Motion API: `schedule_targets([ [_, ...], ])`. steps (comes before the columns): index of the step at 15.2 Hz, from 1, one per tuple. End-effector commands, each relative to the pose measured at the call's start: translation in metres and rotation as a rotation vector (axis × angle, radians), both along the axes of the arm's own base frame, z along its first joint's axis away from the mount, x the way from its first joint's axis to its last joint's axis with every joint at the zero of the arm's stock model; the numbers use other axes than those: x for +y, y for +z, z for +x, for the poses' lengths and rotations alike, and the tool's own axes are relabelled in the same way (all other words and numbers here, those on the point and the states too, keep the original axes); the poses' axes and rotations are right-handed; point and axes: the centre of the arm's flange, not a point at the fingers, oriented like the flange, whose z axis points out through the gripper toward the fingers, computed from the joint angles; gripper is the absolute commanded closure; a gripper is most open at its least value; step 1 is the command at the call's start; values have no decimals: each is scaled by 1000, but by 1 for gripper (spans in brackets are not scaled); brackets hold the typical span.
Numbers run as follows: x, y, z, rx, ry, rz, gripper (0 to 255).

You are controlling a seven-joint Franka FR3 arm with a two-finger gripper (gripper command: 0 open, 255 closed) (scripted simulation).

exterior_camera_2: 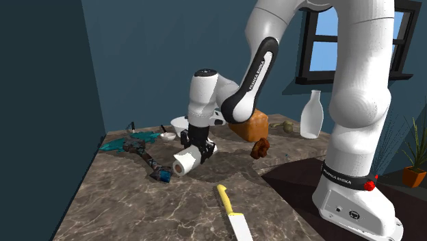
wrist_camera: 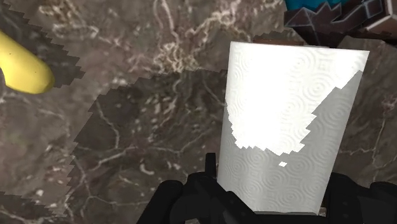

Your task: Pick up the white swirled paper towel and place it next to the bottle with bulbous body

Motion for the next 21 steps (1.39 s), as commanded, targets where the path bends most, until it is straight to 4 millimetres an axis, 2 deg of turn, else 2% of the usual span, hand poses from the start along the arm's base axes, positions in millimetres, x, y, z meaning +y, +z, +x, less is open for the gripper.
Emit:
schedule_targets([
  [1, 0, 8, 0, 0, 0, 0, 255],
  [21, 0, 113, 0, 0, 0, 0, 255],
])
